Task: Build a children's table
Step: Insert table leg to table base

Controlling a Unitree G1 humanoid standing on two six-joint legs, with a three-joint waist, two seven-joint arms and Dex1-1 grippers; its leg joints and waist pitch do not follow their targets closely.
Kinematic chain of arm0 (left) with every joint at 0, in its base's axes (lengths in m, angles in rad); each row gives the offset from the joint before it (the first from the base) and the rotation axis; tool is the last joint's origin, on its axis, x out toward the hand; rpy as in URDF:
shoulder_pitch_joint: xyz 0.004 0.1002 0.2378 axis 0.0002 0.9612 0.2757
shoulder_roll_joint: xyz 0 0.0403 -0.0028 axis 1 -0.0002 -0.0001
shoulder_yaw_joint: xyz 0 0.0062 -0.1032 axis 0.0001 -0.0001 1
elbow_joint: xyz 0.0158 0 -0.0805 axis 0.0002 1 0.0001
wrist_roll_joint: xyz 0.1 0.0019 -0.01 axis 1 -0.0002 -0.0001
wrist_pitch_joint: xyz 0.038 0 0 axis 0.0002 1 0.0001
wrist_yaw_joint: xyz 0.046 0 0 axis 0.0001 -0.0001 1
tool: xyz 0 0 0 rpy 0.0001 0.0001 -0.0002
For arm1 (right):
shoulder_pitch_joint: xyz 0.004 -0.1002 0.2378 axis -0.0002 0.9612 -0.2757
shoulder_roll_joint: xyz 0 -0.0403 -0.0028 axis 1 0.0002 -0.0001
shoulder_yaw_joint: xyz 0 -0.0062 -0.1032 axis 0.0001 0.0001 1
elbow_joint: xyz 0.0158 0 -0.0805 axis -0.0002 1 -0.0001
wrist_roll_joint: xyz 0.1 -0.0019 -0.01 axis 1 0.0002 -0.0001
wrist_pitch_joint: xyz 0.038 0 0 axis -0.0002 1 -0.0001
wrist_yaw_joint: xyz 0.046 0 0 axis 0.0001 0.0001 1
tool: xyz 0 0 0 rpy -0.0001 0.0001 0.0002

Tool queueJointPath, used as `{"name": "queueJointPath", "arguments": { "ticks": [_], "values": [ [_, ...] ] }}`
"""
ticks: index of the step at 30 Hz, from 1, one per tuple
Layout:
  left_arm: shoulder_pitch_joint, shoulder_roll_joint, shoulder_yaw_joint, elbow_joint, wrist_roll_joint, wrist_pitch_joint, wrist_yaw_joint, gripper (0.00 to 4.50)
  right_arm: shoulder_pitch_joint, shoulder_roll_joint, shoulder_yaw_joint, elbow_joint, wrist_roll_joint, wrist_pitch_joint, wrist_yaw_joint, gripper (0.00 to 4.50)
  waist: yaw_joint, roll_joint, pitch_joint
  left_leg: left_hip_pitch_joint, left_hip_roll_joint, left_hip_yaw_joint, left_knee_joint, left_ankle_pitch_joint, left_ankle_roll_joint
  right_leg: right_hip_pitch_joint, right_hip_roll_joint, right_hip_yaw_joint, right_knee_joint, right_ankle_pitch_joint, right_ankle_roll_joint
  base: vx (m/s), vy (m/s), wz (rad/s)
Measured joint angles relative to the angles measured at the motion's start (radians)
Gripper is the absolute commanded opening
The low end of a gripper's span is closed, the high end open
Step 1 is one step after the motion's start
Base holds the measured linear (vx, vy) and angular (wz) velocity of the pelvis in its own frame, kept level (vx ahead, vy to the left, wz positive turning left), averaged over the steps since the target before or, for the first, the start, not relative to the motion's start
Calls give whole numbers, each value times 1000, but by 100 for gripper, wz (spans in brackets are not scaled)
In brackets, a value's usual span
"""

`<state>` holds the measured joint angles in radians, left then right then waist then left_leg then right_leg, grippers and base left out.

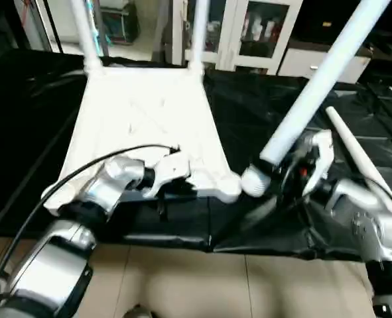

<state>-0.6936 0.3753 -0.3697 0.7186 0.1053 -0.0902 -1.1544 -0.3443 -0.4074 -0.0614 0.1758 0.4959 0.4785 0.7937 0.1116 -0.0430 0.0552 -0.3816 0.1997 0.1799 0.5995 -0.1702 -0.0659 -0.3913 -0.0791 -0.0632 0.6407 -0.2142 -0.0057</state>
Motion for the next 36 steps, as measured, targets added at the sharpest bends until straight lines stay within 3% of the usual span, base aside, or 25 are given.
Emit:
{"name": "queueJointPath", "arguments": {
  "ticks": [4,13,21,36],
  "values": [
    [94,20,-2,-182,1,85,-1,0,10,0,32,-6,-10,-4,22,186,-4,-1,-1,7,0,1,-3,0,0,5,0,0,-3,0,1,0,0,0],
    [147,31,-10,-310,9,179,5,0,-19,19,84,31,-40,-32,66,186,-8,-8,-4,9,0,3,-8,0,0,8,0,0,-9,-1,1,0,0,0],
    [148,34,-20,-336,18,219,12,0,-50,22,150,45,-94,-79,111,186,-9,-14,-6,9,0,5,-9,-1,1,8,0,1,-11,-1,1,0,0,0],
    [147,43,-30,-351,30,242,14,0,-98,-3,209,114,-156,-131,178,186,-18,-23,-13,10,0,5,-9,-1,1,9,0,1,-11,-1,2,0,0,0]
  ]
}}
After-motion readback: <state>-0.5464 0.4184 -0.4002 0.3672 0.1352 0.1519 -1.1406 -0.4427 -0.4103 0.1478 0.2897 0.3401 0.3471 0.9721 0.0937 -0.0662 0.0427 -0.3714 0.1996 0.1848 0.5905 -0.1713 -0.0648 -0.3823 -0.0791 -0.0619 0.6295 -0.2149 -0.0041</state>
